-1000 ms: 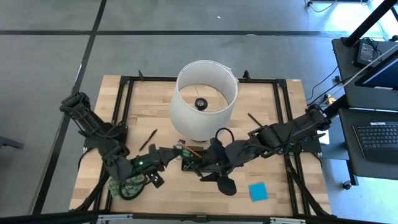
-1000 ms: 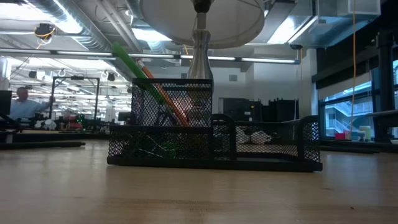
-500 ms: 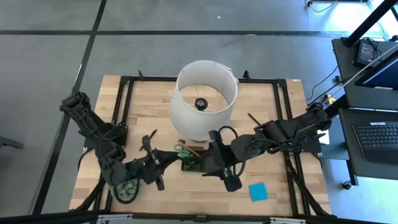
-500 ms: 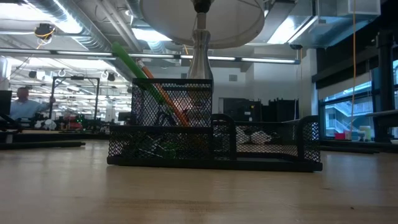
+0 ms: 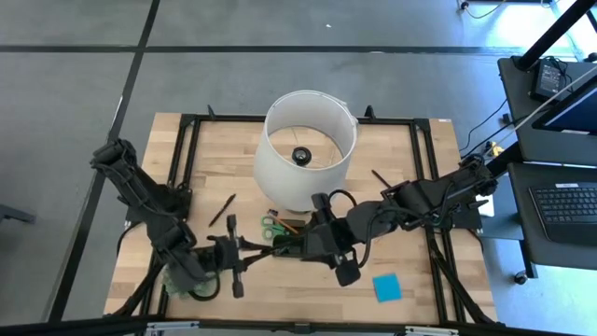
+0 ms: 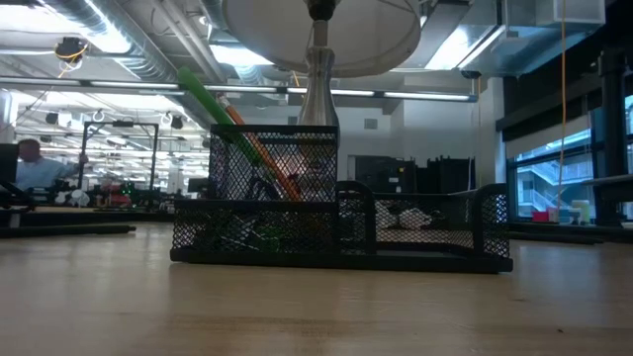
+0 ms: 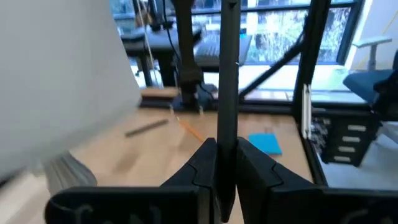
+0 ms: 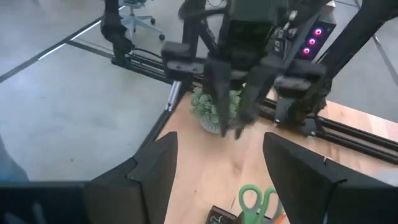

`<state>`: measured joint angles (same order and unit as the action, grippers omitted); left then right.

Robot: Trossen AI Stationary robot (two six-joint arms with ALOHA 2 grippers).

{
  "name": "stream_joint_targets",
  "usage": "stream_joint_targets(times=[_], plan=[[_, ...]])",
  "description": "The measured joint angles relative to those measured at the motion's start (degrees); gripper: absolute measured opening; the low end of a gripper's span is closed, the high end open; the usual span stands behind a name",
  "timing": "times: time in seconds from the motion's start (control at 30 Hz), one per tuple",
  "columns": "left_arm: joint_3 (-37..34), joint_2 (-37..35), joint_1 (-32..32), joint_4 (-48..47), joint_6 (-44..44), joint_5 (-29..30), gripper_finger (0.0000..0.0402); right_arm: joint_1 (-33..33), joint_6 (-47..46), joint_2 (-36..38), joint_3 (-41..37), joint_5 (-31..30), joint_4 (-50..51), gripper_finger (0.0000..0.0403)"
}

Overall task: Pick and place office supplies into organizer
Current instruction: Put the bottom right black pen into the black desk organizer

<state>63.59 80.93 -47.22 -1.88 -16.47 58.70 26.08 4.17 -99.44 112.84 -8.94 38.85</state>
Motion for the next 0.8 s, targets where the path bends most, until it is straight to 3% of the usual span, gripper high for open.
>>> stream_joint_targets(times=[0.1, 0.8], plan=[[-0.1, 1.3, 0.1, -1.1, -3.8, -0.3, 0.003, -0.2, 1.9, -0.2, 0.0, -0.1, 1.7, 0.0235], [-0.2, 3.1, 1.6, -1.0, -4.8, -2.8, 0.0033, -1.2, -4.1, -3.1, 0.0, 3.3, 2.1, 0.0175]])
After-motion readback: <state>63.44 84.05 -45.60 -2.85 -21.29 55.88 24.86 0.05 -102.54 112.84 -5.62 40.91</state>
